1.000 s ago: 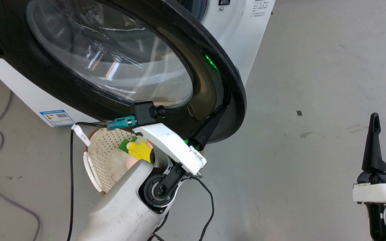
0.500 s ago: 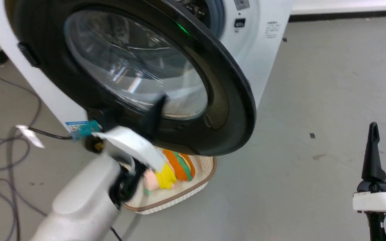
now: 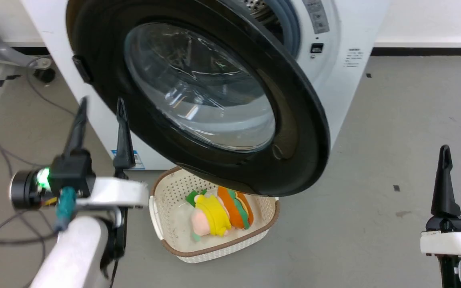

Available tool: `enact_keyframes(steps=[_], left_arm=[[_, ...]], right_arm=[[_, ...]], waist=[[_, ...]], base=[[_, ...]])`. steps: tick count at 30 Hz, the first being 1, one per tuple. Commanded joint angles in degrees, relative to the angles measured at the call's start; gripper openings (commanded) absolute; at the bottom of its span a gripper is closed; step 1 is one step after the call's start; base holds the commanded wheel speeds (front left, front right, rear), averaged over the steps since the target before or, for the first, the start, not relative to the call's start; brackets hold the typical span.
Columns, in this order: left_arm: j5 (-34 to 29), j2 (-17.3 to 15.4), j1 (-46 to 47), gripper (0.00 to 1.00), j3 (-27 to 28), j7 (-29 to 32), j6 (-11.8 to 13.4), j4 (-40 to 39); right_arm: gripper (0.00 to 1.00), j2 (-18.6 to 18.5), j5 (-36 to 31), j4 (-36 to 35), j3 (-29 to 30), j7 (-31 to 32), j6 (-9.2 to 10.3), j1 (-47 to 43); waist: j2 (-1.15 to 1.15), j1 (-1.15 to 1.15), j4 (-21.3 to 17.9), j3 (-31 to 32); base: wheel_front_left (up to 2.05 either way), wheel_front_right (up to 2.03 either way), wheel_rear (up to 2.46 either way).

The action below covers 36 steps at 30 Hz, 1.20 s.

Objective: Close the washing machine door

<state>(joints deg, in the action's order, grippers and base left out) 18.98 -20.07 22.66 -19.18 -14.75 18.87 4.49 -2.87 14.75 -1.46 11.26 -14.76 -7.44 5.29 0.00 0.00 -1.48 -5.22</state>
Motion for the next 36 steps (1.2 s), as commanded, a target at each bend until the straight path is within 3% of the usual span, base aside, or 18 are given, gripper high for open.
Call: enact_keyframes(steps=[1,9,10,11,12,14,15,20,29,36], left_arm=[[-2.61,-0.04,-2.9,1.0,0.71,-0.24,1.5,-1.3],[-7.62,2.68,-11.1,1.0,4.8,-0.24,4.08,-5.99],[-8.0,3.17,-12.14,1.0,5.42,-0.24,4.26,-6.53],[-8.41,3.56,-13.24,1.0,5.79,-0.24,4.25,-6.85],[-8.62,4.03,-14.27,1.0,6.1,-0.24,4.08,-7.09],[-8.94,4.79,-15.94,1.0,6.7,-0.24,3.32,-7.23],[-9.1,5.15,-16.71,1.0,6.86,-0.25,2.8,-7.05],[-10.25,6.53,-18.82,1.0,7.5,-0.25,1.32,-6.14],[-12.41,9.54,-20.01,1.0,9.48,-0.25,-1.01,-5.22],[-13.59,11.73,-19.62,1.0,10.64,-0.25,-2.53,-5.02]], right_arm=[[1.0,0.0,-0.26,-1.23,-0.38,-0.24,-0.05,0.03],[1.0,0.0,1.48,-6.21,-5.15,-0.24,-0.05,2.97],[0.95,0.0,1.58,-7.03,-6.21,-0.24,-0.05,3.44],[0.79,0.0,1.62,-7.9,-7.24,-0.24,-0.05,3.92],[0.49,0.0,1.61,-8.7,-8.32,-0.24,-0.05,4.37],[0.24,0.0,1.61,-10.31,-10.67,-0.24,-0.05,5.31],[0.0,0.0,1.63,-11.01,-12.2,-0.24,-0.05,5.73],[0.0,-0.9,1.05,-12.28,-19.43,-0.24,-0.05,7.27],[0.0,-12.11,1.21,-6.78,-38.76,-0.24,-0.05,10.18],[0.0,-15.46,-1.51,2.11,-42.6,-0.24,-0.05,9.57]], waist=[[0.0,0.0,1.03,0.28],[0.0,0.0,3.11,0.31],[0.0,0.0,3.35,0.34],[0.0,0.0,3.58,0.38],[0.0,0.0,3.8,0.42],[0.0,0.0,4.24,0.56],[0.0,0.0,4.48,0.63],[0.0,0.0,5.2,0.87],[0.0,0.0,6.22,0.53],[0.0,0.0,6.51,-0.75]], base=[[0.0,0.0,0.0],[0.0,0.0,0.0],[0.0,0.0,0.0],[0.0,0.0,0.0],[0.0,0.0,0.0],[0.0,0.0,0.0],[0.0,0.0,0.0],[0.0,0.0,0.0],[0.0,0.0,0.0],[0.0,0.0,0.0]])
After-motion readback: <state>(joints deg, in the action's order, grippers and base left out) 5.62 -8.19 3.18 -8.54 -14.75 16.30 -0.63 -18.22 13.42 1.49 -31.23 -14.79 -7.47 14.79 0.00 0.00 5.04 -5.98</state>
